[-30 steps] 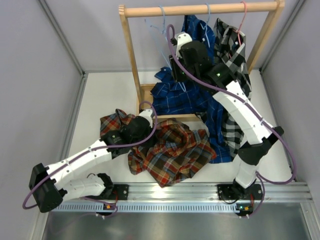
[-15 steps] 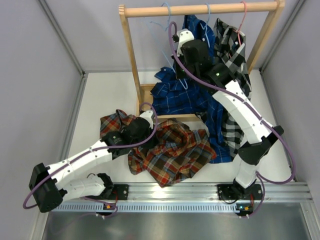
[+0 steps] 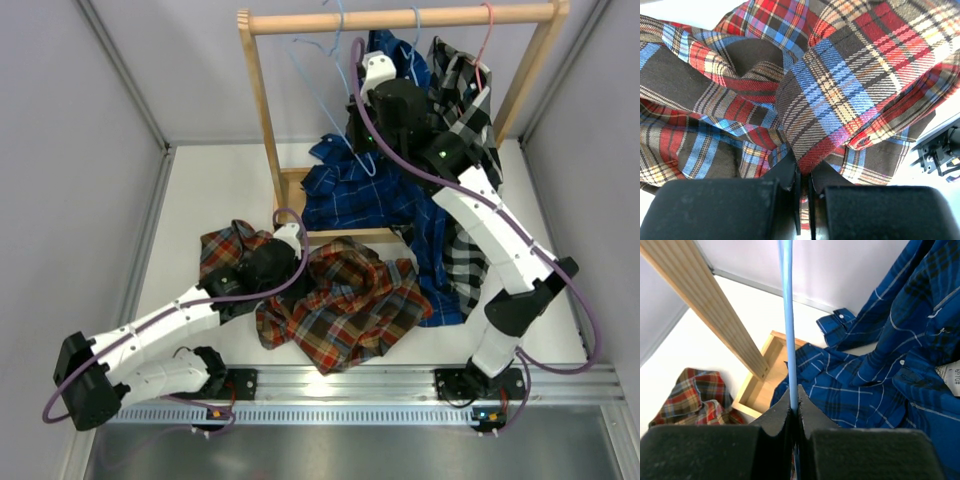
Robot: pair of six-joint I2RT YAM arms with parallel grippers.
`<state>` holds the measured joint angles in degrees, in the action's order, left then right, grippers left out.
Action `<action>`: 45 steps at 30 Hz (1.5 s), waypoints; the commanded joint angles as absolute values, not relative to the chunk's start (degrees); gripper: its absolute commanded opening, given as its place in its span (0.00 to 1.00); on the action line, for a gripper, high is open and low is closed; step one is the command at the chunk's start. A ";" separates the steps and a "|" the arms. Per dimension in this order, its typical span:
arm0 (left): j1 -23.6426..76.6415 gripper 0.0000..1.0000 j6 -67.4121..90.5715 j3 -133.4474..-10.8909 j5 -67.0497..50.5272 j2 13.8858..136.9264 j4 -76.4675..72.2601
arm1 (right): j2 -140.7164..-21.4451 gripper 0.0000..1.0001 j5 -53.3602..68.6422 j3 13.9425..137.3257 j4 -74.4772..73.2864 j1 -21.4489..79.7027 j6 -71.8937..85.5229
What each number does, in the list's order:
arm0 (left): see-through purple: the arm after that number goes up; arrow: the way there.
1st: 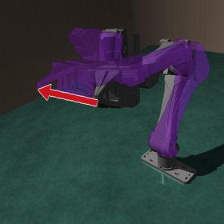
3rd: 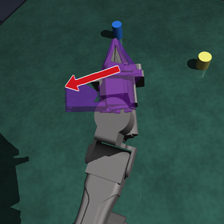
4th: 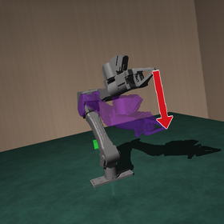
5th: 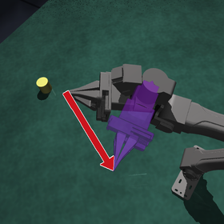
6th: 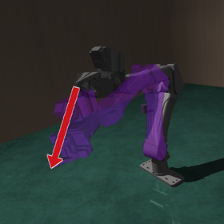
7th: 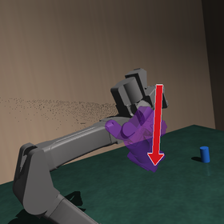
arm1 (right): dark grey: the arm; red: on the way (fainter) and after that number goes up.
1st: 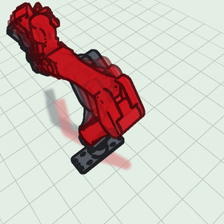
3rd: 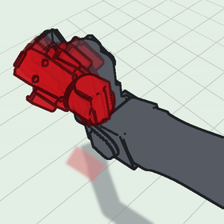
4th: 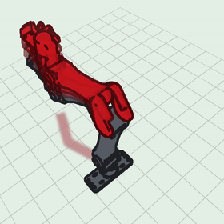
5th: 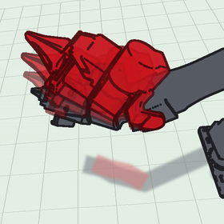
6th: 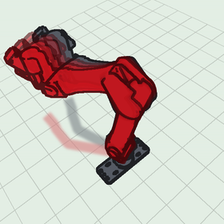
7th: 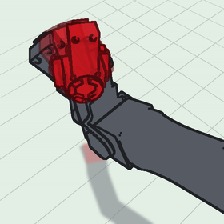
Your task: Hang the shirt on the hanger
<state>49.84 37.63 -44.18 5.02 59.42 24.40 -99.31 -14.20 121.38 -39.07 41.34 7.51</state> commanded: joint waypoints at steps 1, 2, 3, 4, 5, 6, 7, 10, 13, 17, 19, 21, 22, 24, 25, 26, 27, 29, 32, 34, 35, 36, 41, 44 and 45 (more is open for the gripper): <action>49.66 0.03 38.94 -43.16 6.33 57.39 21.27 | -95.01 0.00 -13.01 123.75 -32.26 41.04 6.94; 49.66 0.03 39.02 -43.07 6.33 57.22 21.36 | -94.66 0.00 -12.92 124.01 -32.34 41.04 6.94; 49.66 0.04 39.20 -43.07 6.59 57.13 21.36 | -94.40 0.00 -12.66 124.01 -32.26 41.04 6.94; 49.66 0.05 39.29 -43.07 6.94 57.04 21.36 | -93.96 0.00 -12.22 123.93 -32.34 41.04 6.86; 49.66 0.05 39.37 -42.89 7.38 56.87 21.36 | -93.26 0.00 -11.87 123.66 -32.34 41.04 6.86; 49.66 0.05 39.46 -42.89 8.51 56.87 21.44 | -92.82 0.00 -11.60 123.31 -32.26 41.04 6.77; 49.66 0.06 39.64 -42.80 8.87 56.43 21.36 | -92.29 0.00 -10.73 122.70 -32.08 41.04 6.25; 49.66 0.07 39.99 -42.63 9.40 55.64 21.36 | -89.39 0.00 -10.64 120.06 -29.89 41.04 5.19; 49.66 0.07 39.99 -42.54 9.75 55.37 21.36 | -88.68 0.00 -10.11 119.53 -29.27 41.04 4.39; 49.66 0.07 40.08 -42.36 9.84 55.37 21.36 | -88.24 0.00 -9.05 120.23 -29.00 40.52 4.04; 49.66 0.07 40.17 -42.28 9.93 55.46 21.36 | -87.81 0.00 -8.35 119.97 -28.48 40.43 3.87; 49.66 0.08 40.34 -42.19 10.11 55.28 21.27 | -87.37 0.00 -6.95 119.53 -28.04 40.43 3.96; 49.66 0.08 40.34 -42.19 10.28 55.11 21.36 | -86.93 0.00 -6.51 119.53 -28.04 40.43 4.04; 49.66 0.08 40.52 -42.36 11.25 54.93 21.45 | -86.05 0.00 -5.46 119.10 -28.91 40.34 4.13; 49.66 0.08 40.69 -42.36 11.60 54.76 21.45 | -84.48 0.00 -5.01 118.66 -30.22 40.34 4.13; 49.66 0.08 41.22 -42.45 12.04 54.67 21.45 | -83.24 0.00 -4.49 116.22 -30.76 40.43 4.04; 49.66 0.07 41.66 -42.45 13.35 54.49 21.45 | -81.58 0.00 -4.05 113.93 -30.85 40.34 4.30; 49.31 0.07 43.06 -42.97 14.67 54.49 21.88 | -75.61 0.00 -3.26 106.57 -30.67 40.34 4.39; 46.77 0.02 42.63 -44.99 14.16 55.98 22.76 | -67.61 0.00 -0.71 97.60 -32.50 40.34 5.79; 44.66 0.00 42.19 -46.40 11.79 57.91 23.29 | -61.74 0.00 1.56 93.89 -35.32 40.34 6.76; 42.13 0.00 41.49 -47.02 10.47 58.62 23.38 | -59.79 0.00 3.32 89.60 -36.55 40.34 6.94; 40.97 0.00 41.22 -48.24 9.15 59.15 23.38 | -57.59 0.00 6.04 87.30 -39.17 40.34 7.47; 35.07 0.00 37.63 -53.08 1.33 65.37 23.38 | -40.72 0.00 15.18 70.77 -43.33 40.34 10.89; 33.75 0.00 36.57 -55.45 -1.74 68.98 23.38 | -32.54 0.00 19.78 64.17 -44.03 40.43 13.62; 33.58 0.00 36.48 -55.89 -2.28 69.78 23.38 | -31.39 0.00 20.12 63.20 -44.82 40.43 13.88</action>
